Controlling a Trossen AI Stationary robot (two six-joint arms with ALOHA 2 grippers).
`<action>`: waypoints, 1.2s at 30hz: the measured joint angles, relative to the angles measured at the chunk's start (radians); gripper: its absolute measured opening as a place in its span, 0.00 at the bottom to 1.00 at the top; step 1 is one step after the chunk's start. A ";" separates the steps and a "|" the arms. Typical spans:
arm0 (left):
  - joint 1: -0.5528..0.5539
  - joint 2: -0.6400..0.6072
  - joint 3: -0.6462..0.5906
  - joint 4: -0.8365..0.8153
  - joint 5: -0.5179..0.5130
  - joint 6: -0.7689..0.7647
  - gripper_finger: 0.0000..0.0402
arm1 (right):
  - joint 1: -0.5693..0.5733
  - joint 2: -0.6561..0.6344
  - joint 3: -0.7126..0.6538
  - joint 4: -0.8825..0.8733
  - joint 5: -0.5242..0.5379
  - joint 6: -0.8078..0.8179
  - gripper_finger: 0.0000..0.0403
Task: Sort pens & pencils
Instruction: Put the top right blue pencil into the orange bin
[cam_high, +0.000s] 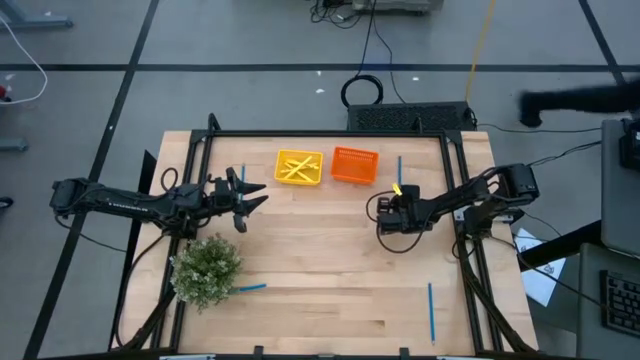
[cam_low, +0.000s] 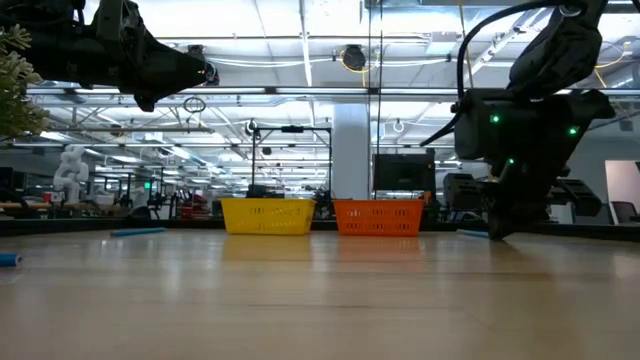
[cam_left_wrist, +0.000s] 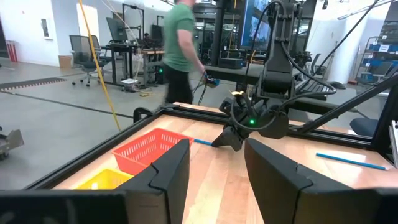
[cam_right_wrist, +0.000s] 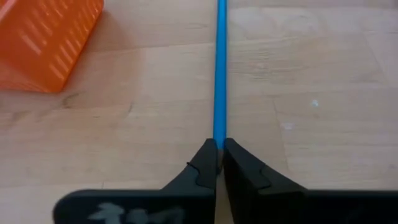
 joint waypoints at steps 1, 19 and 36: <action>0.000 0.000 0.000 0.000 0.000 0.000 0.40 | 0.000 0.000 -0.004 -0.002 -0.007 0.000 0.02; 0.000 0.000 0.000 -0.003 -0.001 0.002 0.40 | 0.169 -0.175 -0.008 -0.133 0.115 0.050 0.00; 0.000 0.000 0.000 0.017 -0.006 0.004 0.40 | 0.249 -0.351 -0.008 0.222 0.467 -0.477 0.00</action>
